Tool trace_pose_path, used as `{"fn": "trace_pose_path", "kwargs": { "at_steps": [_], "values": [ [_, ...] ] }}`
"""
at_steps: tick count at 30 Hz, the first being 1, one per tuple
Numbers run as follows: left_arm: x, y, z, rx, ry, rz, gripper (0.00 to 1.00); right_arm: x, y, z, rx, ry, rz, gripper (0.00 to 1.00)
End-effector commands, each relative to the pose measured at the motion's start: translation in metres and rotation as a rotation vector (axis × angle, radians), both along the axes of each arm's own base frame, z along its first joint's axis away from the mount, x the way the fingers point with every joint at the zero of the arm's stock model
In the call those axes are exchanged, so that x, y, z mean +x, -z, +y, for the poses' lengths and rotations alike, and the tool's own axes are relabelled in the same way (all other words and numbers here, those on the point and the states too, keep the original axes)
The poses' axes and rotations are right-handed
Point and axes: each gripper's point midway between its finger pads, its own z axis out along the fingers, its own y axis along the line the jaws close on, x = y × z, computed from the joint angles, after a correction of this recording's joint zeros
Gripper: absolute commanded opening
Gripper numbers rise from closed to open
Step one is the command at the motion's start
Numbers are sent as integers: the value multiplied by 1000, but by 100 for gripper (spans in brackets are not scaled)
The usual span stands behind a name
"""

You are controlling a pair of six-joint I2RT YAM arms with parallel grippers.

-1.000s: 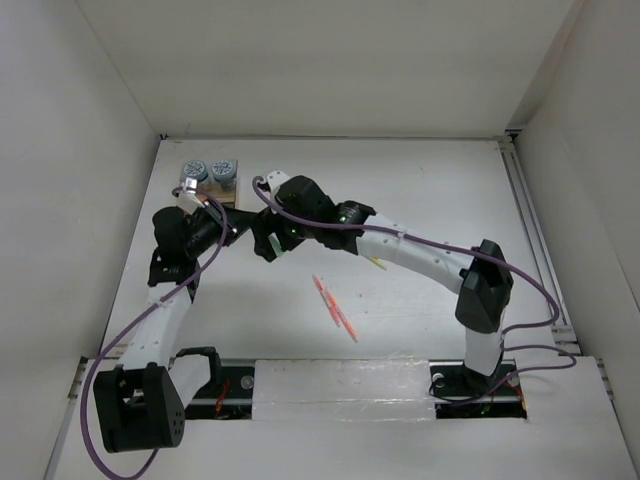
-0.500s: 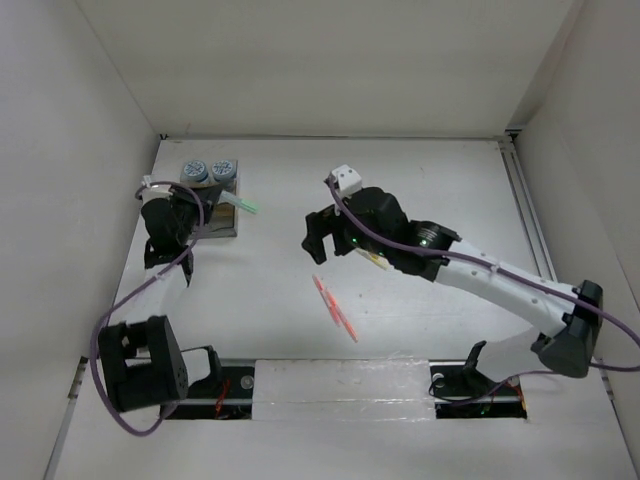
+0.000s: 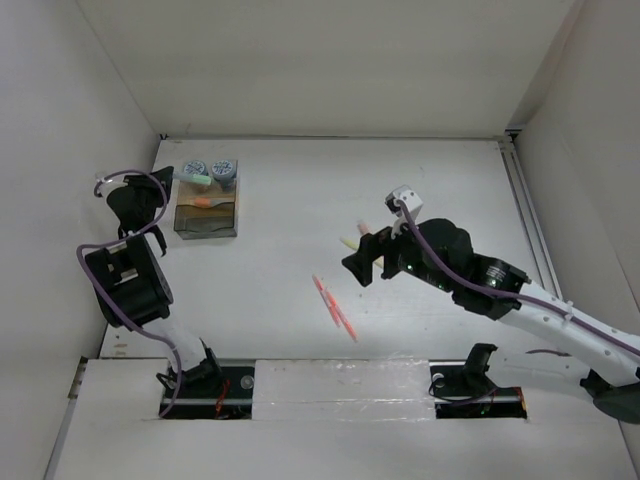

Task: Sort the stationery into containers
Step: Place the pen in the storage box.

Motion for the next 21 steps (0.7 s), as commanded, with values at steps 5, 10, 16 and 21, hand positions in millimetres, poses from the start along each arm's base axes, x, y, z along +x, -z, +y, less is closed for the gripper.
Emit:
{"fn": "trace_pose_path", "kwargs": {
  "at_steps": [5,10,16,21],
  "values": [
    [17,-49,10,74,6,-189,0,-2,-1,-8,26,18,-12,100],
    [22,-38,-1,69,3,-168,0,-1,2,-7,5,12,-20,100],
    [19,-25,-2,45,-31,-148,0,-3,-7,-14,6,19,-35,100],
    [14,-7,-9,1,-27,-113,0,-6,-12,-18,16,19,-42,100]
  ]
}}
